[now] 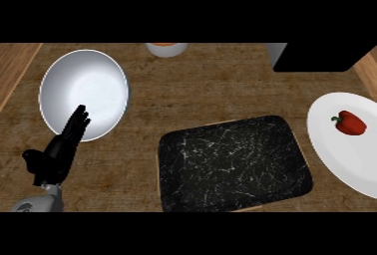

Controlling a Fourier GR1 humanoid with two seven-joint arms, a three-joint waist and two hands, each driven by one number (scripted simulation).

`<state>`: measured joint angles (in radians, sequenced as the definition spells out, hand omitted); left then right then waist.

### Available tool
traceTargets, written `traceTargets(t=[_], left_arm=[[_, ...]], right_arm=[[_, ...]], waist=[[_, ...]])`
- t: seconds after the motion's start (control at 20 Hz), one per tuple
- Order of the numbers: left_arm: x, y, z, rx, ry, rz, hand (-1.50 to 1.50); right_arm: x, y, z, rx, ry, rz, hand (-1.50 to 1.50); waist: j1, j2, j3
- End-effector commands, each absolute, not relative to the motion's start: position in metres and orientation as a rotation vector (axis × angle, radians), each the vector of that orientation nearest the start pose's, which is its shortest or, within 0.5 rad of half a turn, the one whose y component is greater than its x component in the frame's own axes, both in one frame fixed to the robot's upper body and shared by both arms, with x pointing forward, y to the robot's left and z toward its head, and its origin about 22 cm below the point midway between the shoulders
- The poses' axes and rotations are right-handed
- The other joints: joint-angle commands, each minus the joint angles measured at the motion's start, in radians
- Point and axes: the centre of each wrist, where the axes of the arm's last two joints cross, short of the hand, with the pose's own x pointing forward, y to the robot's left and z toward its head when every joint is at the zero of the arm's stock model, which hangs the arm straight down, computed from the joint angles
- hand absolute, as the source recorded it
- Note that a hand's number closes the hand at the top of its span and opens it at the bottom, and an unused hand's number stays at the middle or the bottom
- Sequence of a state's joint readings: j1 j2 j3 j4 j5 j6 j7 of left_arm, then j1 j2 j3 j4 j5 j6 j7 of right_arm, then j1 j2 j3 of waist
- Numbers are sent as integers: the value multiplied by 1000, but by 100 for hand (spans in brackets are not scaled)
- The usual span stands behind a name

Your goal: Pick the bell pepper from the tray and place it in the plate

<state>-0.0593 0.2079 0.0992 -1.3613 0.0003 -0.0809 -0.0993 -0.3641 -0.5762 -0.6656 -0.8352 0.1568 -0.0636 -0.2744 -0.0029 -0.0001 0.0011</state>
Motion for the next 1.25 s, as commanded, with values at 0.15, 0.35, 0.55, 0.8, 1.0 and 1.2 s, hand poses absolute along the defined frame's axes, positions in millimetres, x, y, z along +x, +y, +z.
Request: traceTargets(t=[0.15, 0.35, 0.55, 0.8, 1.0, 1.2], left_arm=[[246, 298, -25, 155, -1527, -133, 0], [241, 305, -27, 157, -1525, -147, 0], [259, 302, -23, 133, -1523, -122, 0], [264, 317, -22, 144, -1523, -144, 0], [253, 306, -37, 155, -1524, -139, 0], [257, 295, -25, 133, -1515, -127, 0]], right_arm=[[194, -572, 53, -744, -1630, -424, -150], [142, -600, 39, -758, -1624, -393, -150], [105, -614, 38, -738, -1663, -312, -150], [75, -619, 30, -716, -1661, -226, -150], [67, -621, 30, -748, -1642, -195, -150], [64, -614, 15, -800, -1656, -212, -150]], waist=[[-3, 2, 1], [9, 4, 2], [3, 5, 3], [4, 8, 6], [7, 5, 5], [9, 4, 8]])
